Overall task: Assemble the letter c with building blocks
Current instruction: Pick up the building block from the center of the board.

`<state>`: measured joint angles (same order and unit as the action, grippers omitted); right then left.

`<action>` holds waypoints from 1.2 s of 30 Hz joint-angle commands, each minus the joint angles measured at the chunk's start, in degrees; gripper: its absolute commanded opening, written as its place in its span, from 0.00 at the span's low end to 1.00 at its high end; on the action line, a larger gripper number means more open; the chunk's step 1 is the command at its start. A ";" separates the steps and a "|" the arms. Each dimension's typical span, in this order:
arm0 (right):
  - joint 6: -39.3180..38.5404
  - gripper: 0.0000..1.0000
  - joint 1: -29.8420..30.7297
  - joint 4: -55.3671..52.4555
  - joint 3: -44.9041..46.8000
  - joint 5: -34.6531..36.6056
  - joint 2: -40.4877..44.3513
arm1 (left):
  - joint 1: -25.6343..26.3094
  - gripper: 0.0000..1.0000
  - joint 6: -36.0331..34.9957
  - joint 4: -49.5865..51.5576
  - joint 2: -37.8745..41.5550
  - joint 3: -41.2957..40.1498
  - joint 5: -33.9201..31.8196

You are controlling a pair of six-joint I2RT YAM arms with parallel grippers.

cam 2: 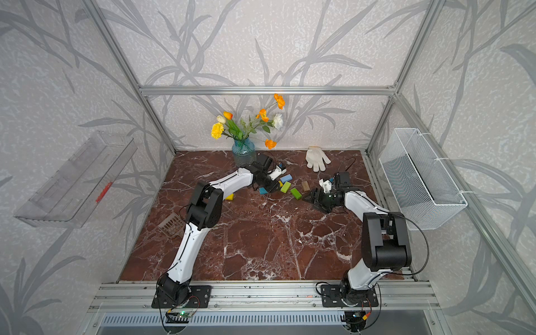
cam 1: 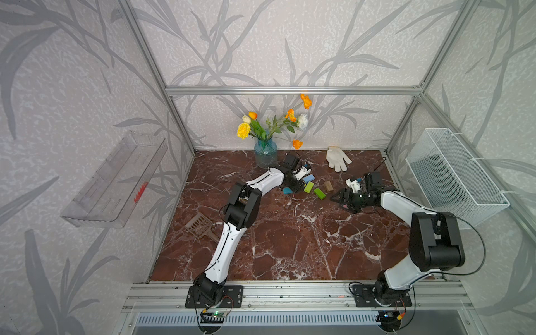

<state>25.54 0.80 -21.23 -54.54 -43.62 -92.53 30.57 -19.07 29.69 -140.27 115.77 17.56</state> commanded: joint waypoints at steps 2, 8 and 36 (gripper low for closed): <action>-1.02 0.70 -0.86 -0.33 0.23 -1.45 1.40 | 0.37 0.41 -1.56 6.17 -2.16 3.64 -0.15; -0.76 0.70 -1.41 0.21 0.24 -2.02 1.13 | 0.37 0.19 -2.78 7.38 -1.86 3.71 1.51; 5.55 0.64 5.83 -8.14 2.92 -5.33 7.59 | 2.62 0.06 -22.83 -4.00 40.52 -41.23 18.70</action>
<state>30.50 4.84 -27.49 -51.24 -49.69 -86.13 33.26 -33.52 22.35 -104.16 78.89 34.24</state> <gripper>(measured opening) 0.645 0.290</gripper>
